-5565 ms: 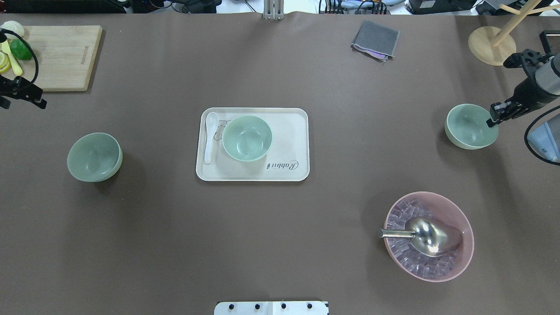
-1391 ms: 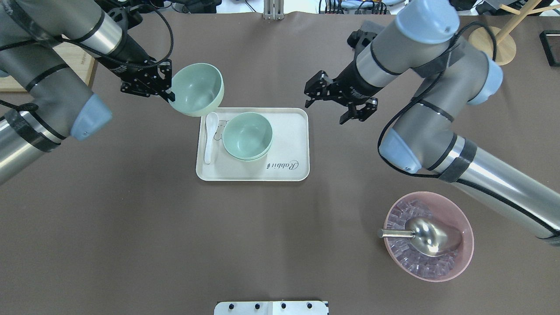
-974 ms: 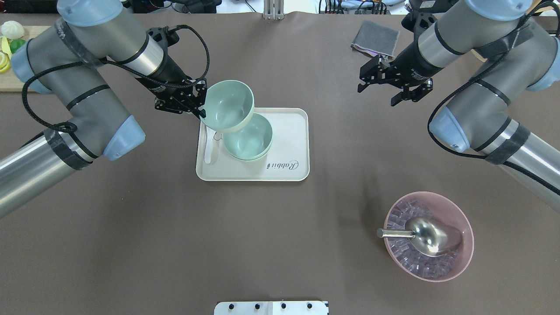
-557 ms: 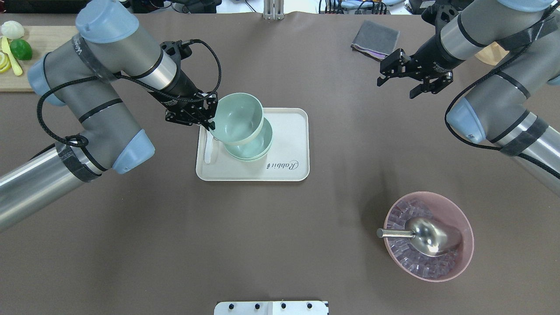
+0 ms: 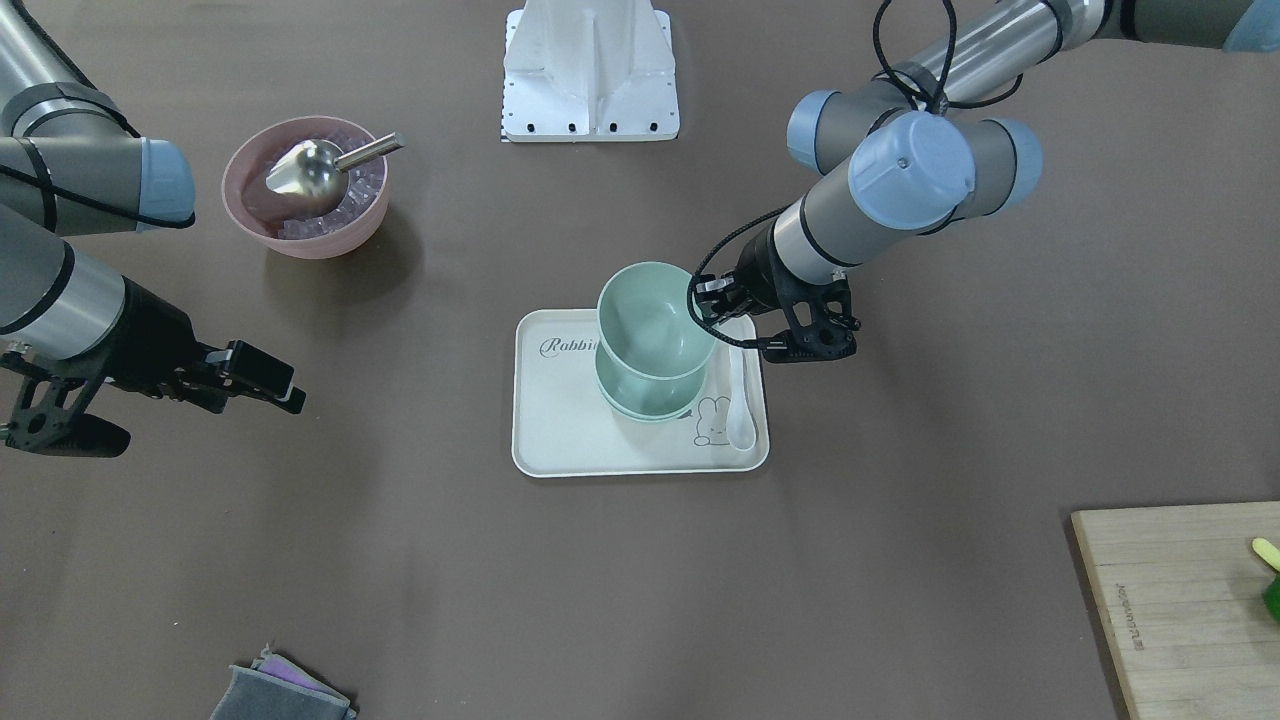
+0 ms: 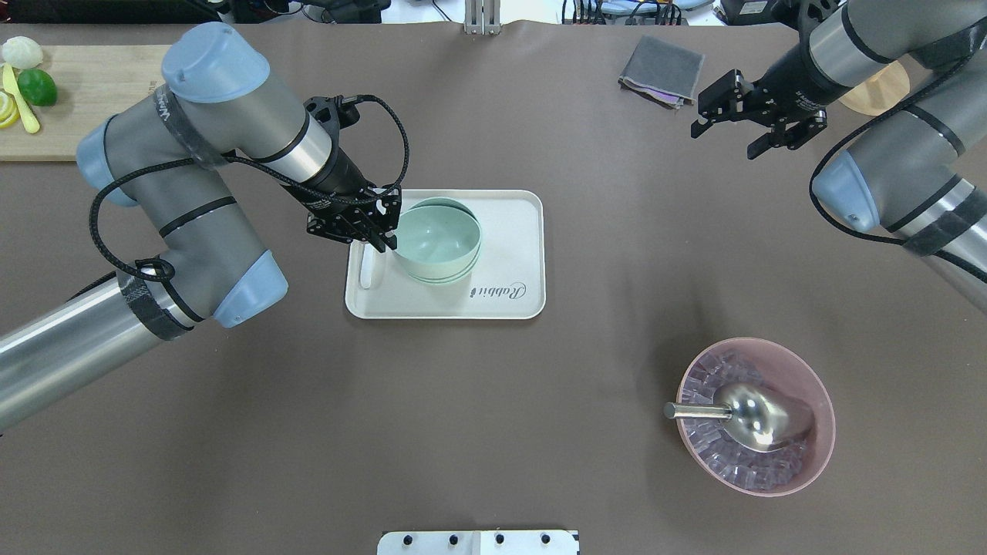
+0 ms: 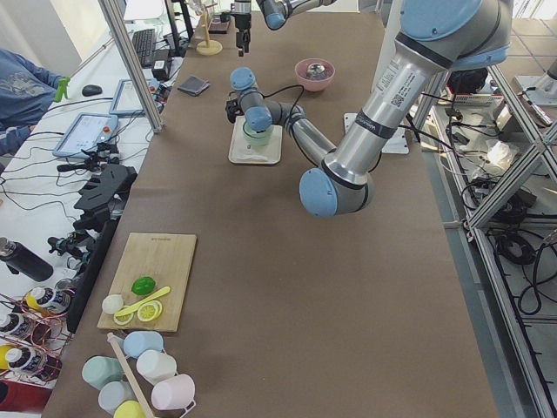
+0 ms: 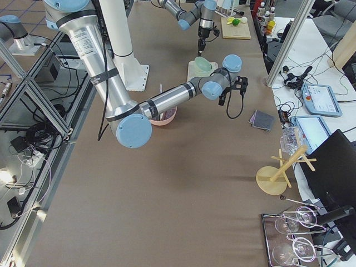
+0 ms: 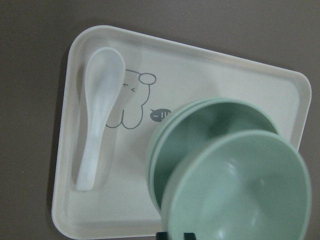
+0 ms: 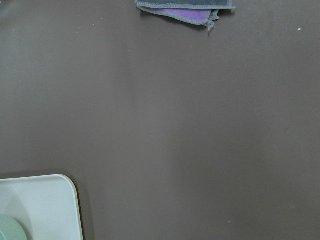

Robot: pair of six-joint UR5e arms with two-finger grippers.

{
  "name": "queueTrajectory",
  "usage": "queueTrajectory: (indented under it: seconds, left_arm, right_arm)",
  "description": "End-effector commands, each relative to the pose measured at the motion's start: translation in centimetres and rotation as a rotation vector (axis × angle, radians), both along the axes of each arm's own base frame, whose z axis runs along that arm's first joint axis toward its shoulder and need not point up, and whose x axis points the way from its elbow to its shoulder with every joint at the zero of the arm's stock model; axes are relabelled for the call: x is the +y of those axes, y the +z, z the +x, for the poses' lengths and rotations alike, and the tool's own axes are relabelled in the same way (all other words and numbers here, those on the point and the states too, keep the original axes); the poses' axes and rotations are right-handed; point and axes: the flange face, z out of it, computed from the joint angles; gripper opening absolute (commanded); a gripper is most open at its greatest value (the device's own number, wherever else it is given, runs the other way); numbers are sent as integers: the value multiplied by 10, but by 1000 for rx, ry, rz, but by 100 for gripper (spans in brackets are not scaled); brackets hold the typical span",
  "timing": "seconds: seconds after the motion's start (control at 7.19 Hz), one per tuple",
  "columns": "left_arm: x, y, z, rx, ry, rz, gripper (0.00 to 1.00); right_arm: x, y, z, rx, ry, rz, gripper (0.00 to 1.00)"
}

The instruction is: Stack green bowls together

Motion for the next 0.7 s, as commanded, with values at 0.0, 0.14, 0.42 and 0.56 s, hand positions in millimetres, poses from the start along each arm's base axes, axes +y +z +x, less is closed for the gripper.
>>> queueTrajectory:
  seconds: [0.0,0.14,0.42,0.56]
  left_arm:
    - [-12,6,-7,16,-39,42,99]
    - [-39,7,-42,13,-99,39,99]
    - [-61,54,-138,31,-90,77,99]
    - [-53,97,-186,-5,-92,184,99]
  right_arm:
    - [-9,11,14,4,-1,10,100]
    - [-13,12,24,5,10,15,100]
    - [-27,33,70,39,25,61,100]
    - [-27,64,100,82,-4,106,100]
